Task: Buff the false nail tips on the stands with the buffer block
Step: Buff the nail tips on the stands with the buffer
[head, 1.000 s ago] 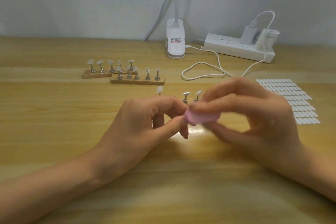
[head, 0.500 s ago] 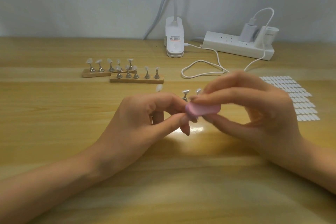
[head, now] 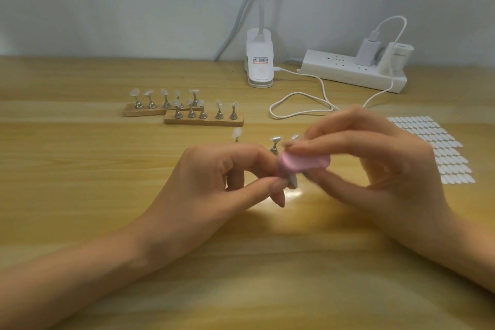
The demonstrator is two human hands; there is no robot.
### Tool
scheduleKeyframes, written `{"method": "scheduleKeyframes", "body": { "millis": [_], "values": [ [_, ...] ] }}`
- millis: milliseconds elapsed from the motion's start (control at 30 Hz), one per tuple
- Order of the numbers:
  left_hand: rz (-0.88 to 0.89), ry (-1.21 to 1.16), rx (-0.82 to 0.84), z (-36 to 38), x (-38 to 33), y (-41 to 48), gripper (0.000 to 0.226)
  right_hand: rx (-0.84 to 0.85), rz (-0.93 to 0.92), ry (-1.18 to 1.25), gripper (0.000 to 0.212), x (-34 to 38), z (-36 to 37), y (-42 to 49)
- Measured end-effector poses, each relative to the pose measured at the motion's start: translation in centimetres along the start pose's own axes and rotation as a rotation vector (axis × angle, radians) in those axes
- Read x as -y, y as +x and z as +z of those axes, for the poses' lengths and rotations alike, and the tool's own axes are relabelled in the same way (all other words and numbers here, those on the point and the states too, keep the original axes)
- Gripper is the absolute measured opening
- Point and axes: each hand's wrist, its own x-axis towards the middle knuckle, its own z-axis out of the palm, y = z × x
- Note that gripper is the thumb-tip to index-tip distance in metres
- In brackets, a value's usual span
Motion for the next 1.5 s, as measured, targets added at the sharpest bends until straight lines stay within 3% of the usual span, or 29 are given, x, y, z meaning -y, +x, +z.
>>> {"method": "scheduleKeyframes", "body": {
  "millis": [100,400,733,1500],
  "values": [
    [-0.009,-0.023,-0.011,0.0,0.1,0.1,0.010,0.041,-0.036,-0.019,0.019,0.0,0.3,-0.1],
    [-0.032,-0.099,0.016,0.0,0.1,0.0,0.009,-0.057,0.057,0.028,0.023,-0.5,-0.3,-0.2],
    [-0.068,-0.131,0.012,0.0,0.4,0.2,0.013,0.034,-0.016,0.018,0.018,0.2,0.3,-0.1],
    [-0.122,-0.171,-0.001,0.1,0.3,0.5,0.017,-0.001,0.004,0.034,0.019,0.4,0.4,0.2]
  ]
}}
